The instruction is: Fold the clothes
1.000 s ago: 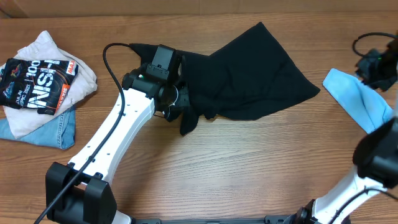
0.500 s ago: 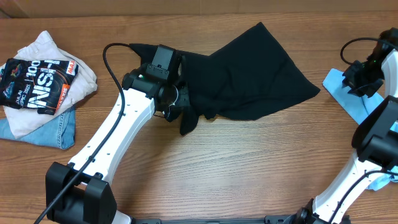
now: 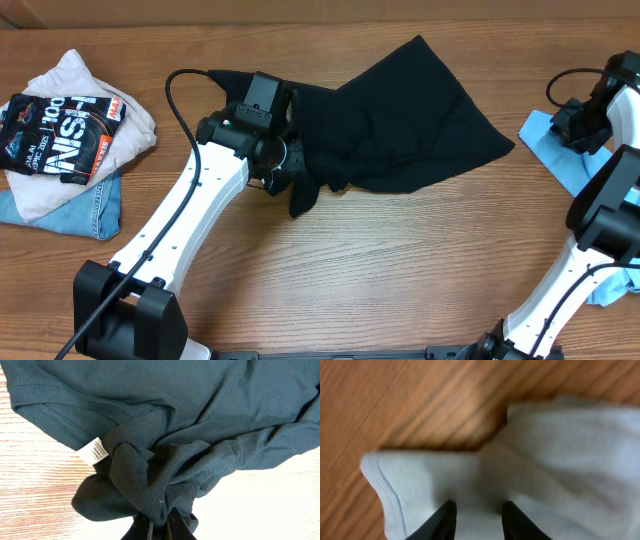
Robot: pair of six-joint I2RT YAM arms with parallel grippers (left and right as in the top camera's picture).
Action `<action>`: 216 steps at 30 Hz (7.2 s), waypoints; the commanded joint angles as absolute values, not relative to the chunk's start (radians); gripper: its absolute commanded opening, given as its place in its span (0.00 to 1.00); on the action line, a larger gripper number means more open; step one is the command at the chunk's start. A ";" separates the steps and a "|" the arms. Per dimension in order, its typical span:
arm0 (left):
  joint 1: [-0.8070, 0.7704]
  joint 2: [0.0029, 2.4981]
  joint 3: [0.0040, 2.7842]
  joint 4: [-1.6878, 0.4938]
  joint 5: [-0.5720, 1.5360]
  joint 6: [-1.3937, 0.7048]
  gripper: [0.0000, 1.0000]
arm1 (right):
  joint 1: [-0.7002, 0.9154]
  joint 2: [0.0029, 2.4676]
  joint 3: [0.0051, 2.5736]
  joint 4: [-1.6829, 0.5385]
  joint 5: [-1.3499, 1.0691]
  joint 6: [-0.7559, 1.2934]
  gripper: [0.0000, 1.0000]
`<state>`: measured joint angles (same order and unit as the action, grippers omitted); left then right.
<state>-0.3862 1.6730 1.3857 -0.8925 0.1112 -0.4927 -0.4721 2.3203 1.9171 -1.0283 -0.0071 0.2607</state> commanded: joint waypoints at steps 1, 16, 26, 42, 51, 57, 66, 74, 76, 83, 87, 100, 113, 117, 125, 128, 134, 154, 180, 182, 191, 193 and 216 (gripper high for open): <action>-0.387 1.674 1.390 -0.894 0.105 -0.472 0.06 | -0.482 2.318 1.923 -0.976 0.010 0.258 0.34; -0.386 1.673 1.390 -0.913 0.104 -0.472 0.07 | -0.485 2.319 1.869 -0.933 0.051 0.257 0.72; -0.386 1.674 1.390 -0.911 0.104 -0.472 0.07 | -0.484 2.319 1.745 -0.768 0.047 0.262 0.04; -0.386 1.674 1.390 -0.905 0.104 -0.472 0.06 | -0.518 2.319 2.408 -0.768 0.021 0.370 0.27; -0.385 1.673 1.390 -0.904 0.101 -0.471 0.12 | -0.517 2.319 2.407 -0.947 0.020 0.359 0.89; -0.385 1.674 1.390 -0.905 0.100 -0.471 0.12 | -0.513 2.315 2.408 -1.081 -0.050 0.330 0.90; -0.385 1.673 1.390 -0.916 0.055 -0.471 0.11 | -0.452 2.257 2.408 -1.297 -0.070 0.219 0.88; -0.385 1.673 1.390 -0.915 0.041 -0.471 0.11 | -0.400 2.243 2.408 -1.506 -0.073 0.199 0.83; -0.385 1.674 1.390 -0.916 0.041 -0.471 0.11 | -0.393 2.221 2.408 -1.546 -0.073 0.205 0.82; -0.373 1.673 1.390 -0.916 0.041 -0.458 0.08 | -0.355 2.125 2.408 -1.692 -0.064 0.209 0.76; -0.331 1.673 1.390 -0.912 0.038 -0.419 0.07 | -0.328 2.058 2.364 -1.694 -0.063 0.219 0.75; -0.159 1.674 1.390 -0.794 -0.004 -0.406 0.74 | -0.217 1.961 2.076 -1.671 -0.038 0.220 0.75; -0.164 1.674 1.374 -0.941 0.050 -0.426 0.64 | -0.189 1.961 2.001 -1.602 -0.023 0.220 0.76; -0.171 1.678 1.330 -0.876 0.102 -0.483 0.54 | -0.189 1.961 2.001 -1.597 -0.023 0.220 0.75; -0.171 1.681 1.217 -0.668 0.123 -0.585 0.53 | -0.189 1.961 2.001 -1.597 -0.024 0.220 0.75; -0.171 1.681 1.213 -0.594 0.120 -0.584 0.53 | -0.189 1.961 2.001 -1.594 -0.024 0.220 0.75; -0.171 1.681 1.213 -0.500 0.119 -0.583 0.50 | -0.189 1.961 2.001 -1.594 -0.023 0.220 0.75; -0.169 1.763 1.221 -0.444 0.205 -0.580 0.47 | -0.189 1.961 2.001 -1.586 -0.020 0.220 0.76; -0.164 1.660 1.233 -0.543 0.071 -0.557 0.34 | -0.189 1.961 2.001 -1.583 -0.020 0.219 0.75; -0.164 1.660 1.233 -0.542 0.071 -0.557 0.29 | -0.189 1.961 2.001 -1.583 -0.020 0.219 0.76; -0.164 1.660 1.232 -0.550 0.041 -0.549 0.17 | -0.189 1.961 2.001 -1.583 -0.020 0.219 0.75; -0.164 1.661 1.231 -0.551 0.019 -0.549 0.09 | -0.189 1.961 2.001 -1.583 -0.020 0.219 0.76; -0.164 1.664 1.226 -0.755 -0.037 -0.501 0.04 | -0.192 1.961 1.547 -1.197 -0.116 0.214 0.80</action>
